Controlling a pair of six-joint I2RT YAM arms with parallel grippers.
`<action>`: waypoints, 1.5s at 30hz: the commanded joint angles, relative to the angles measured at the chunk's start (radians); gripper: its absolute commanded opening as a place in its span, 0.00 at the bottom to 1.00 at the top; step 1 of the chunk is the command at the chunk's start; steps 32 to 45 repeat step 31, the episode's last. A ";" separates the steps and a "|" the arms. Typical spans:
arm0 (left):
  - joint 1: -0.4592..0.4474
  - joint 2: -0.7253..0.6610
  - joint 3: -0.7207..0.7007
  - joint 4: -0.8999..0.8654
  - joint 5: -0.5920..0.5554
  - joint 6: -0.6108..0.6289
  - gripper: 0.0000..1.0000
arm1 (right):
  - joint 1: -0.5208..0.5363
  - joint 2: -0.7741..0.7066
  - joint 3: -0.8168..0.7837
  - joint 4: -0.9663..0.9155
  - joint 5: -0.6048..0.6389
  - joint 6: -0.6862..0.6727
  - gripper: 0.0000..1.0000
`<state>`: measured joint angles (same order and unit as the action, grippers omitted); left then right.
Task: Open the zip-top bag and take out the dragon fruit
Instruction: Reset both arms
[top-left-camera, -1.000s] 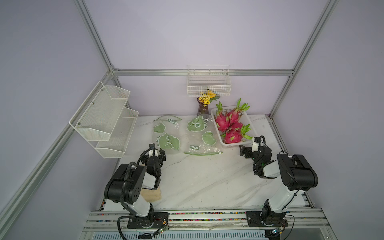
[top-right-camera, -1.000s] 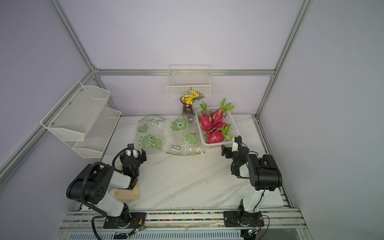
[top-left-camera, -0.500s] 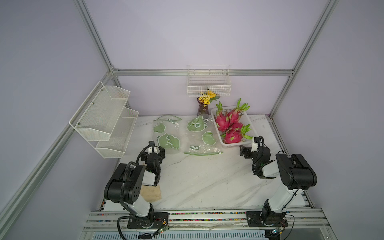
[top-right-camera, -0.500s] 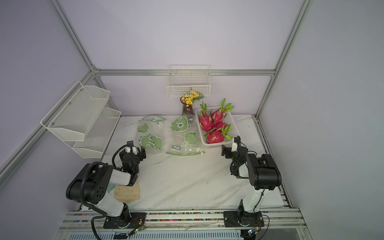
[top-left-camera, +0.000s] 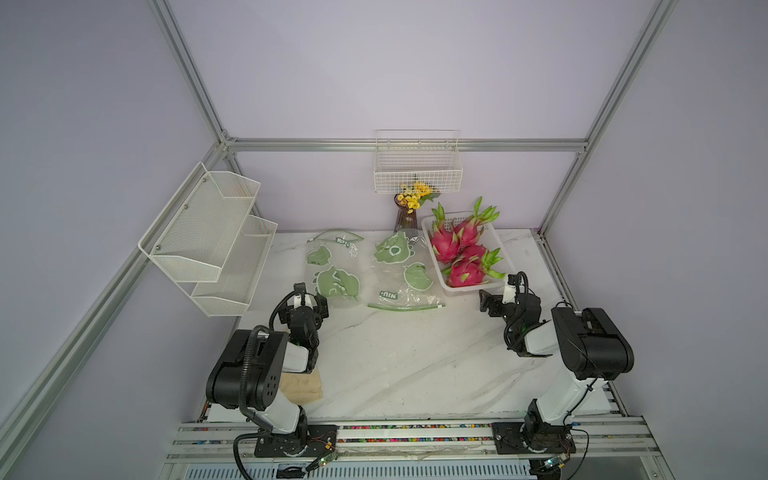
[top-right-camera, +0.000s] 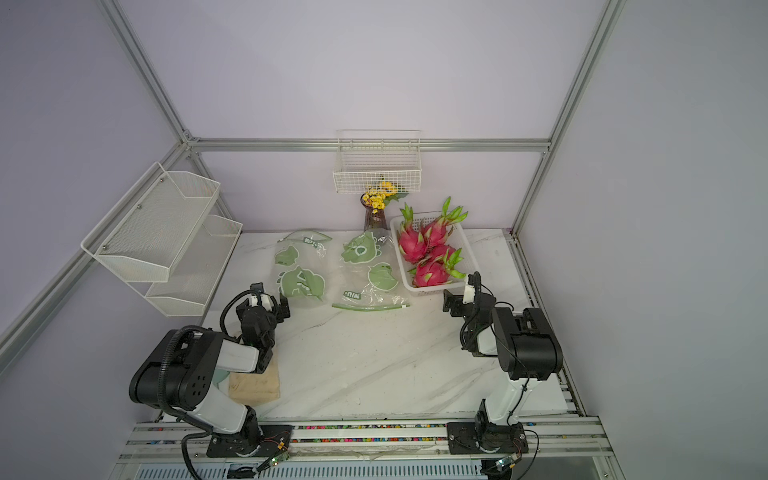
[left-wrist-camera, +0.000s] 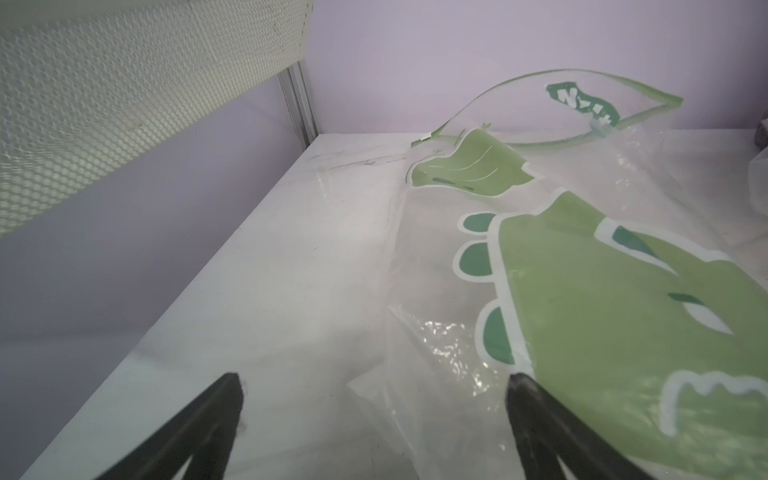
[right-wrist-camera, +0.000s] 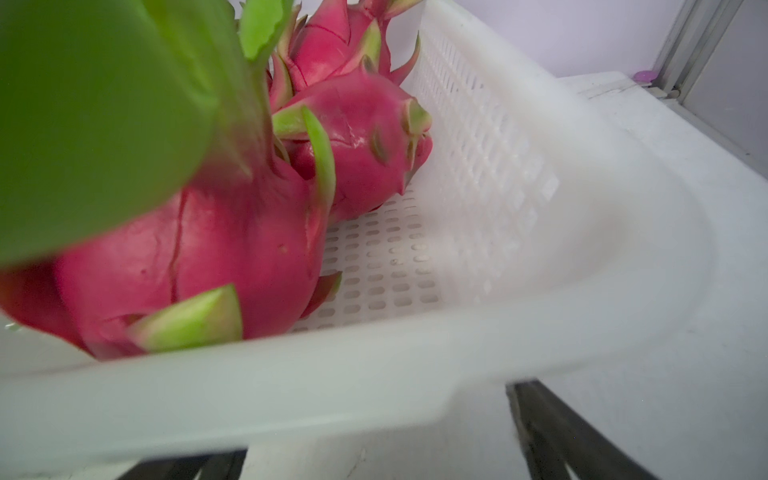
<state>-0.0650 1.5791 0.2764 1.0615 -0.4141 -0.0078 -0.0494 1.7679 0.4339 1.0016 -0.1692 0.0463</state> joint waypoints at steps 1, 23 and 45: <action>0.004 -0.010 -0.048 0.183 0.015 0.000 1.00 | 0.003 0.004 0.012 0.047 0.014 -0.018 0.97; 0.005 0.007 0.075 -0.031 -0.006 -0.007 1.00 | 0.004 0.004 0.012 0.047 0.014 -0.018 0.97; 0.005 0.004 0.074 -0.037 -0.009 -0.008 1.00 | 0.006 0.002 0.009 0.050 0.019 -0.020 0.97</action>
